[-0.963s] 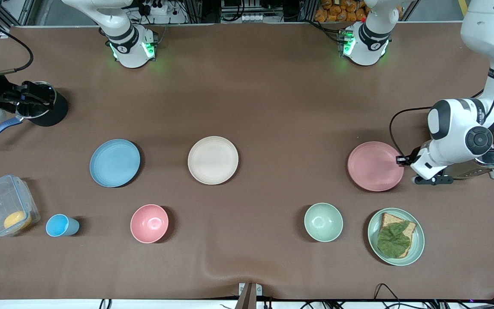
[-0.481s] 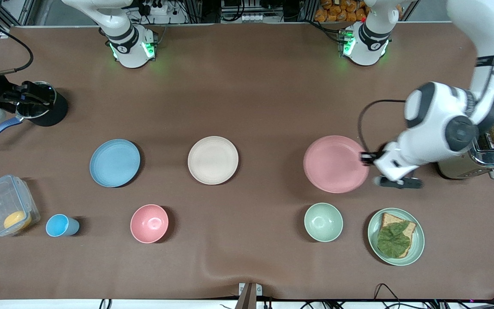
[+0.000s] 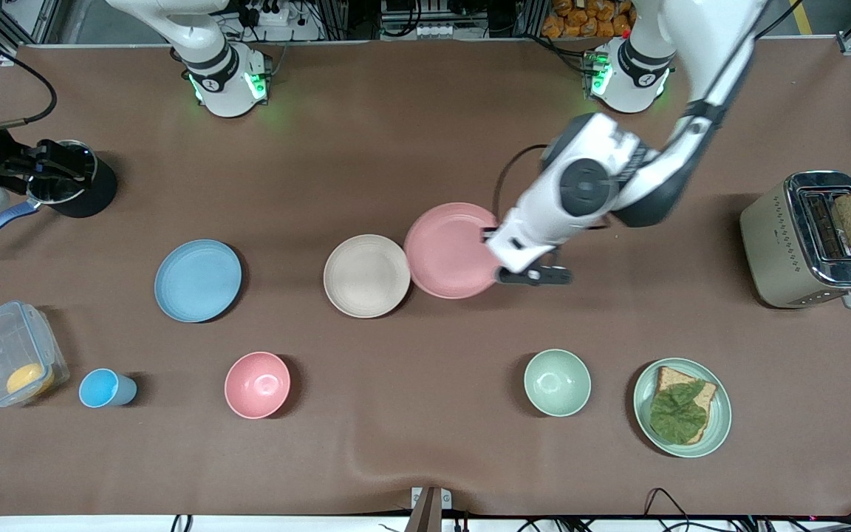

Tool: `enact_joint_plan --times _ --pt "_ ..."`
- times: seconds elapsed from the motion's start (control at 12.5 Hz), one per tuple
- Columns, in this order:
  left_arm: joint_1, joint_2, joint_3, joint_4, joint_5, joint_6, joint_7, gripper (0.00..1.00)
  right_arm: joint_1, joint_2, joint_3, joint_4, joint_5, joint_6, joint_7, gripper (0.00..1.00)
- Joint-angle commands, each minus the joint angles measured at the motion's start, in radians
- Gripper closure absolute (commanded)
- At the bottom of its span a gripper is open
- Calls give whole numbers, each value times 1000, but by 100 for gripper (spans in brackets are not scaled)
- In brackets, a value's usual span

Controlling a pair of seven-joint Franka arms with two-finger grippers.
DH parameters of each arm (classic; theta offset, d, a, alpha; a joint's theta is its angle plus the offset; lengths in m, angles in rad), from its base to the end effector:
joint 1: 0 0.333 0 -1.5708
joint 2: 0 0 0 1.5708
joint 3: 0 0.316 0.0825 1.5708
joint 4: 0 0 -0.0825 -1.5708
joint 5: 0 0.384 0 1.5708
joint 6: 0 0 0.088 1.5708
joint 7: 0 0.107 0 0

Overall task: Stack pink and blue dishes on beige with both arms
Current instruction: 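Carry the pink plate onto the beige plate while the right gripper reaches the blue plate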

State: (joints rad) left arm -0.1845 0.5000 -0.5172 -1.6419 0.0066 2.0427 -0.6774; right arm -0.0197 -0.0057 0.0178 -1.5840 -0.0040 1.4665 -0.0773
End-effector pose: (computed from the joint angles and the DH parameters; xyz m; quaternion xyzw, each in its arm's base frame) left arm 0.5365 -0.3986 0.3546 0.9929 0.0107 -0.0881 0.0790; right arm 0.5408 -0.0015 0.6129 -0.9977 -0.0375 0.0559 0.0002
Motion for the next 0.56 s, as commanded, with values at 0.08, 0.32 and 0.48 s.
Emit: enact_joint_plan --times 0.08,0.32,0.48 --pt "-130 175 14 125 -7 127 -147 100 -20 -11 13 -11 -4 -3 13 0" --pt "-199 238 40 139 -8 239 -177 100 -45 1 13 -11 -4 2 14 0" --pt "-242 290 65 155 -8 322 -186 100 -48 22 13 -10 -14 9 14 0"
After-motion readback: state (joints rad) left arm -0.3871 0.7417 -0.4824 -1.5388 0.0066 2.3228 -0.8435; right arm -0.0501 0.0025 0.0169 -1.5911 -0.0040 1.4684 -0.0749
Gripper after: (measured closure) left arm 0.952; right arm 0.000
